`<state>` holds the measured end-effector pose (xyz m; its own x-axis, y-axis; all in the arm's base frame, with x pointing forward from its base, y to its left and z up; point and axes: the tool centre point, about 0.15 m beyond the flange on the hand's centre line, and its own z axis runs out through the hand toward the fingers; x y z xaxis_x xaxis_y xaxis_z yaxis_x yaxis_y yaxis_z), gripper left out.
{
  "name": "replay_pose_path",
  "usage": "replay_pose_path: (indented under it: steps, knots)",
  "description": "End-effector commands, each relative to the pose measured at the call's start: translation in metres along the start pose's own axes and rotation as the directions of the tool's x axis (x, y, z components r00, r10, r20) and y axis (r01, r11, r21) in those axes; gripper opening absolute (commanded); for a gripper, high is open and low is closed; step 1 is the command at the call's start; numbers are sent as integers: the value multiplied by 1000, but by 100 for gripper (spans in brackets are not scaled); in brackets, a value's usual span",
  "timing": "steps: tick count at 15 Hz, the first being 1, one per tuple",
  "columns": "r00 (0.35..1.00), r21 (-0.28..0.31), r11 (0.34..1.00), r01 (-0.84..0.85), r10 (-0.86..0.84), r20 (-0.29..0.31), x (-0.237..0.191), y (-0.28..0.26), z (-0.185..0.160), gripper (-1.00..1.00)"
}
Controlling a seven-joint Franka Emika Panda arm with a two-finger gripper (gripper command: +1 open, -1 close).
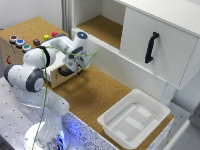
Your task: Go towards the purple block and grasp it
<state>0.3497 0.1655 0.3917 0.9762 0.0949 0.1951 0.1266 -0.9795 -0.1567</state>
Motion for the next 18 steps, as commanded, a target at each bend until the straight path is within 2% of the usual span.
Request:
replay_pose_path:
  steps: [1,3,6,8,11,12,14,16,18]
  knots:
    - [993,-110,990,87,-95,-69,4,-56,-61,100]
    - [982,-98,983,154,-164,-95,6,-82,-76,100]
    - [950,-53,953,297,-301,-87,9,-127,-83,100]
    - [912,-23,914,405,-406,-61,13,-157,-79,100]
    - [819,46,818,574,-573,-31,14,-198,-77,100]
    - [764,62,763,644,-645,-9,11,-213,-76,100]
    - [597,93,601,794,-800,66,-6,-242,-69,100]
    - [446,130,459,879,-887,121,-19,-266,-61,100]
    - [322,161,347,924,-933,159,-25,-286,-53,100]
